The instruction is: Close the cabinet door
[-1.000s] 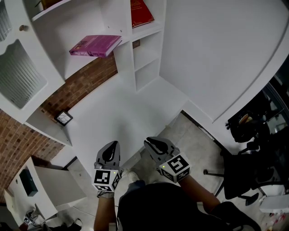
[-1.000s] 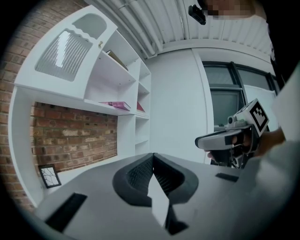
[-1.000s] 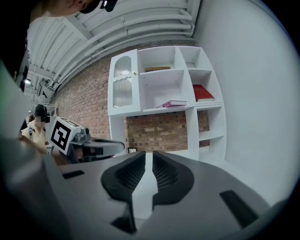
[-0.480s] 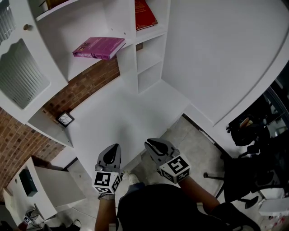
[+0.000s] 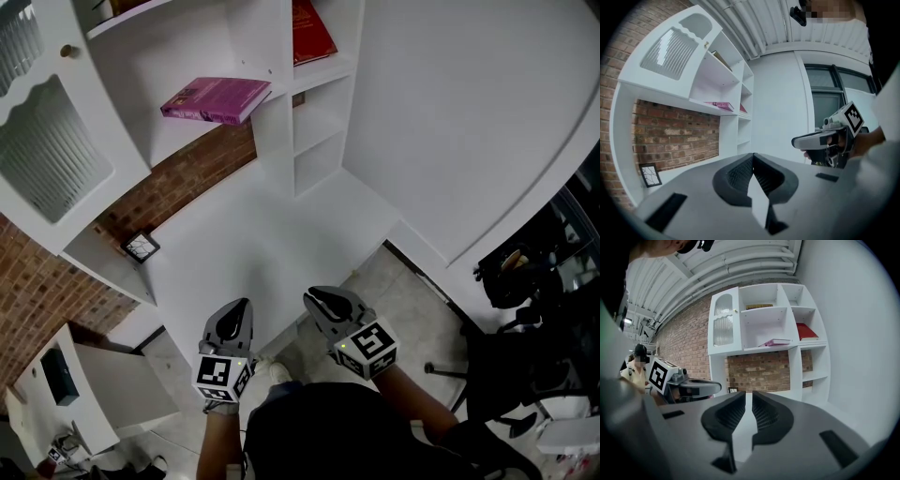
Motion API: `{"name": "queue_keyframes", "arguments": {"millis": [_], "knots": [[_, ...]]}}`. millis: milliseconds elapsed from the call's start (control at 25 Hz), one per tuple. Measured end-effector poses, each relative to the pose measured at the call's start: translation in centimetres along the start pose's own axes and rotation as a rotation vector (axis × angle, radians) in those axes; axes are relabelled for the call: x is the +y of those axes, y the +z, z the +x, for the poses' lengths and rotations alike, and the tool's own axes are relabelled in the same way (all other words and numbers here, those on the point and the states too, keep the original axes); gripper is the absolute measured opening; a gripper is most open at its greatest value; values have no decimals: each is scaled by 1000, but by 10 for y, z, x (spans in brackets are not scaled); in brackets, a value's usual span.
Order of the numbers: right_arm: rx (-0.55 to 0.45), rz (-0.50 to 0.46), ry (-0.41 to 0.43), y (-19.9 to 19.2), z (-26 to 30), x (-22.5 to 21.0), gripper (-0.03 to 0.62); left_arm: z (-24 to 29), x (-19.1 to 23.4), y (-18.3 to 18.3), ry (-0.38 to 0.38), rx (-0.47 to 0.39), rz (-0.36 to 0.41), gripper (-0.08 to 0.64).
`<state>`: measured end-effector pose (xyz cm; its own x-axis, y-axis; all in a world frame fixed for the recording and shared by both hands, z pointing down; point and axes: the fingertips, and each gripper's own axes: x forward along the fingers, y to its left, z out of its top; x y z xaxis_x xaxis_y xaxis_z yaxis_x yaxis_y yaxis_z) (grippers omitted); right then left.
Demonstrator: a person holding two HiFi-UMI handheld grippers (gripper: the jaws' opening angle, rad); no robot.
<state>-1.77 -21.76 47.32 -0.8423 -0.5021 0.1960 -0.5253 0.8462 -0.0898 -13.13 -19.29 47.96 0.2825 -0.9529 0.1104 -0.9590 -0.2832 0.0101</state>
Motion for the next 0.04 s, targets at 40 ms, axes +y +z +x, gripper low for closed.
{"name": "queue_keyframes", "arguments": {"millis": [40], "knots": [[1, 0, 1, 0, 2, 0, 49, 0, 2, 0, -1, -1, 4, 9]]}}
